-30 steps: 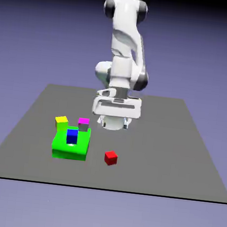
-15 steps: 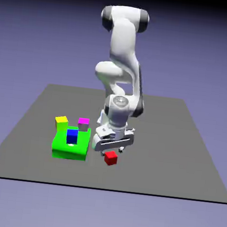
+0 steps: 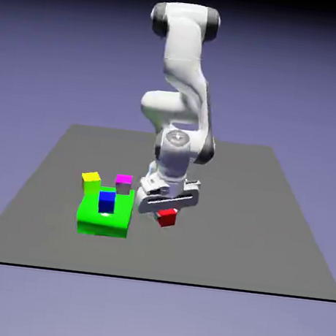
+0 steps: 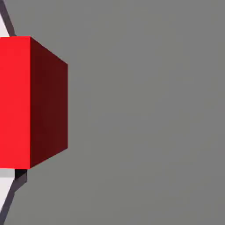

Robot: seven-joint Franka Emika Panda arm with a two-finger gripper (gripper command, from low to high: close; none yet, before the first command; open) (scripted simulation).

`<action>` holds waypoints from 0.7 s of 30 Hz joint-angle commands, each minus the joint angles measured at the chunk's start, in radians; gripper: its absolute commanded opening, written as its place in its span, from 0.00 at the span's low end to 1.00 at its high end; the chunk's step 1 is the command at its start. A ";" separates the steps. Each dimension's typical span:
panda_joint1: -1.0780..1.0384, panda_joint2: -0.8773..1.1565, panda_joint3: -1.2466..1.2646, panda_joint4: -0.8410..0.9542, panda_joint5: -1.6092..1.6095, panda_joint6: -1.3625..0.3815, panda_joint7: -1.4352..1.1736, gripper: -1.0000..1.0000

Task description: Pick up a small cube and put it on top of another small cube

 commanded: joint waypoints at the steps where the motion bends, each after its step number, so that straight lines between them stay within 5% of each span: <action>1: -0.012 -0.036 -0.036 0.004 -0.009 -0.039 0.035 0.00; 10: -0.281 -0.344 -0.344 0.033 -0.105 -0.365 0.330 0.00; 18: -0.280 -0.163 -0.372 -0.045 -0.089 -0.111 0.290 0.00; 19: -0.280 -0.163 -0.372 -0.045 -0.089 -0.110 0.290 1.00; 21: -0.283 -0.194 -0.367 -0.032 -0.096 -0.154 0.297 1.00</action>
